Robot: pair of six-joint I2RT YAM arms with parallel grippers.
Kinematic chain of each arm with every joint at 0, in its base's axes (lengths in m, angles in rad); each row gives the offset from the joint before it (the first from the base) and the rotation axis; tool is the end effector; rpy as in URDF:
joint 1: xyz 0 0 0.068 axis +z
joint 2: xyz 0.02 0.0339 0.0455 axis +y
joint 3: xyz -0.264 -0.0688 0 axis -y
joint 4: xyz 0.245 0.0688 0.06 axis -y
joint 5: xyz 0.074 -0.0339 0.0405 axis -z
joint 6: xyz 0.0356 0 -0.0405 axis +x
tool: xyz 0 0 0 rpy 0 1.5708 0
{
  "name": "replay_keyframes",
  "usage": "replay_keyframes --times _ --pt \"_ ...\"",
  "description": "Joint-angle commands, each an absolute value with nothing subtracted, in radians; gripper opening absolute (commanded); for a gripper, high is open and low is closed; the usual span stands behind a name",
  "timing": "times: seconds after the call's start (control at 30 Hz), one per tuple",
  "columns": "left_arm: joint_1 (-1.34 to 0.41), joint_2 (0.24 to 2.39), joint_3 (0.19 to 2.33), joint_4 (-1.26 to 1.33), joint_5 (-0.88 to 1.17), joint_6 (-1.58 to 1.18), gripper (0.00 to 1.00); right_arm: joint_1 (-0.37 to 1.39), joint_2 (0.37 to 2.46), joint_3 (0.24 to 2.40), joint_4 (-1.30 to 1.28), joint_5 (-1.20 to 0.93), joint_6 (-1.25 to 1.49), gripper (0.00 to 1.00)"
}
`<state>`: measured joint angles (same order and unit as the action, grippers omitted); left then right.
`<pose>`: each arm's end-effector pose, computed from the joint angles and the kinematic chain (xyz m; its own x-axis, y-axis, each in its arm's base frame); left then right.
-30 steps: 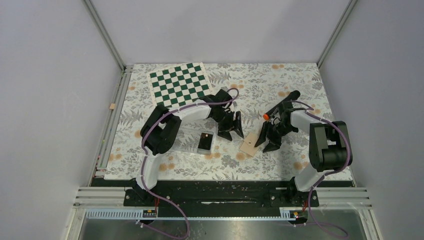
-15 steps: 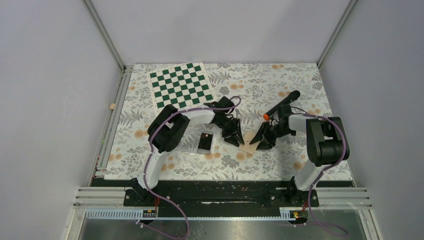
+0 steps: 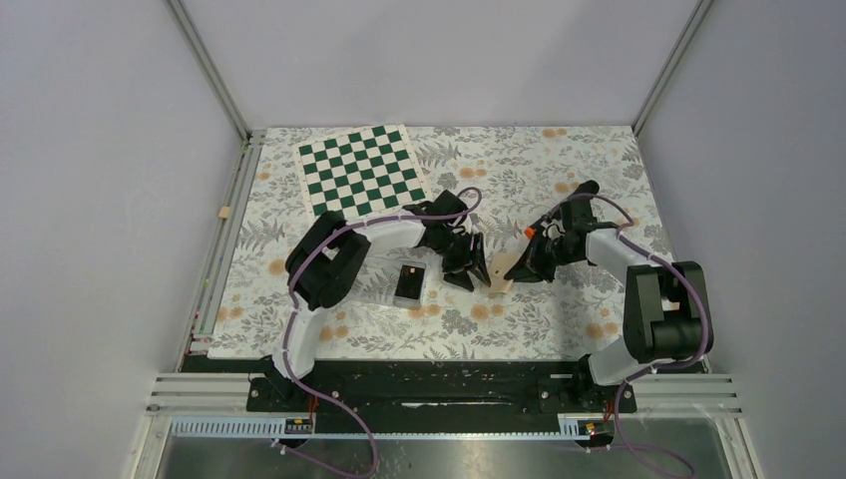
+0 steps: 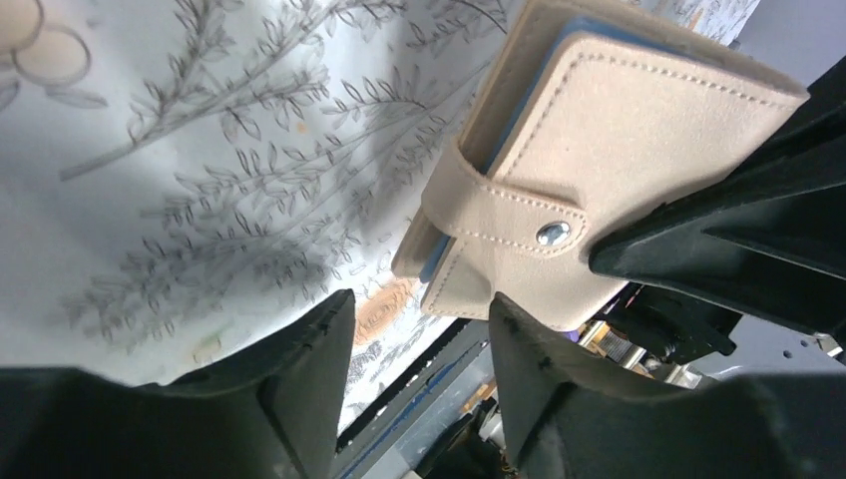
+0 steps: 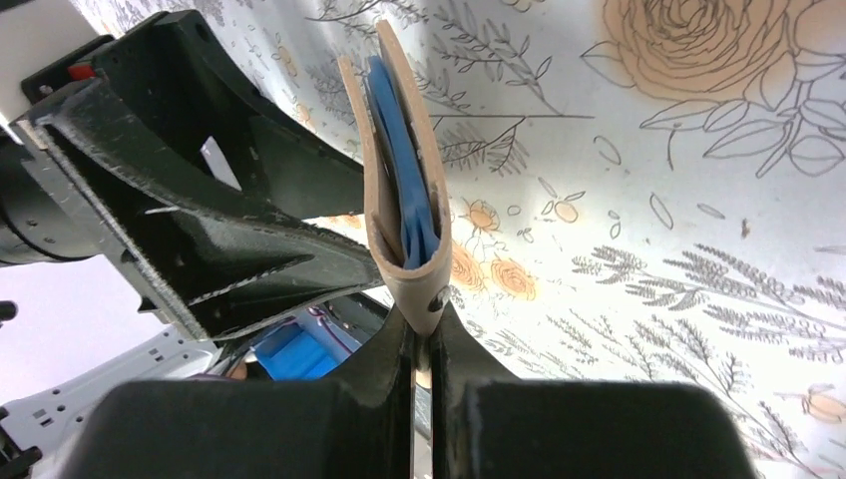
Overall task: Put the credit cards into the card holder
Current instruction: Open the card holder at the center of the board.
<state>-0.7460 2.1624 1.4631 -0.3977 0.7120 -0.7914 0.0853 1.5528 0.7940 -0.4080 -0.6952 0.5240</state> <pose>0.3069 -0.3153 0.1310 -0.9805 0.1729 0.0929 0.0501 0.6782 -0.7332 0.2712 0.0461 0.1592 -0.9515 0.3043 -0.0457 0.1845 0.6831 0.7066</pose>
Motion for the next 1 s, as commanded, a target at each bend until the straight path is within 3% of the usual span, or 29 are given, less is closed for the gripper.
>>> replay_keyframes --times 0.0,0.2,0.43,0.97 --pt "-0.754 2.021 1.484 -0.453 0.594 -0.724 0.55 0.091 1.475 0.873 -0.569 -0.652 0.444 0.0" --pt "-0.774 1.95 1.513 -0.557 0.448 -0.648 0.62 0.102 1.432 0.899 -0.659 -0.647 0.438 0.0" --pt "-0.836 1.933 1.577 -0.637 0.34 -0.58 0.62 0.153 1.42 0.891 -0.673 -0.646 0.478 0.0" --pt "-0.89 2.016 1.674 -0.696 0.341 -0.549 0.61 0.207 1.415 0.881 -0.65 -0.676 0.529 0.0"
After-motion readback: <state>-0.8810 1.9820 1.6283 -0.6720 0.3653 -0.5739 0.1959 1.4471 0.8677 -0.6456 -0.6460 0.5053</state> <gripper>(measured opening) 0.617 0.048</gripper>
